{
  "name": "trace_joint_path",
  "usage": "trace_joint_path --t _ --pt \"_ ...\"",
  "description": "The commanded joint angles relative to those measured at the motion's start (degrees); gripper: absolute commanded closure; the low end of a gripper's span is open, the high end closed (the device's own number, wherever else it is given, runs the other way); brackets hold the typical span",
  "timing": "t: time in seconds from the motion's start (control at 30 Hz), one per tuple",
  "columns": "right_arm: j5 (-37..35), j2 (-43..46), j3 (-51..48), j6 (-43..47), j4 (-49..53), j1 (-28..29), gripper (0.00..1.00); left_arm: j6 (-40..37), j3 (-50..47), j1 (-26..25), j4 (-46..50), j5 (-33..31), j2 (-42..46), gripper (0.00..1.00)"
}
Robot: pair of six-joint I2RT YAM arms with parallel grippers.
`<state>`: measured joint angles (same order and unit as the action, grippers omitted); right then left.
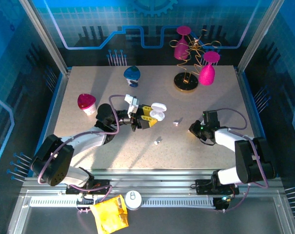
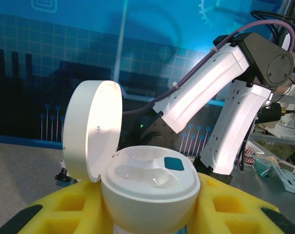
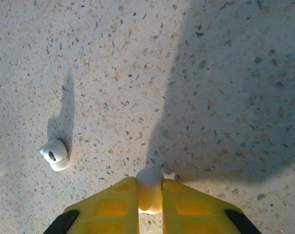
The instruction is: Insert wireless bluetooth earbuds into charging case
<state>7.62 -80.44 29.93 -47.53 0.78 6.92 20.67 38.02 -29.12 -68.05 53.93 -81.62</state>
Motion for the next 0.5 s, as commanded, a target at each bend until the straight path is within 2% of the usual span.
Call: trace_joint_path --t 0.0,0.2,0.47 --pt "-4.6 0.6 3.3 3.9 5.4 0.9 0.87 -0.3 0.7 0.3 -2.3 1.7 -0.7 0.64" --pt "-17.3 1.0 9.8 11.3 17.2 7.1 0.87 -1.3 0.9 0.3 -1.3 1.7 -0.5 0.64" --pt "-24.1 -5.3 16.6 15.8 25.5 15.6 0.87 -3.4 0.6 0.8 1.8 1.3 1.1 0.64"
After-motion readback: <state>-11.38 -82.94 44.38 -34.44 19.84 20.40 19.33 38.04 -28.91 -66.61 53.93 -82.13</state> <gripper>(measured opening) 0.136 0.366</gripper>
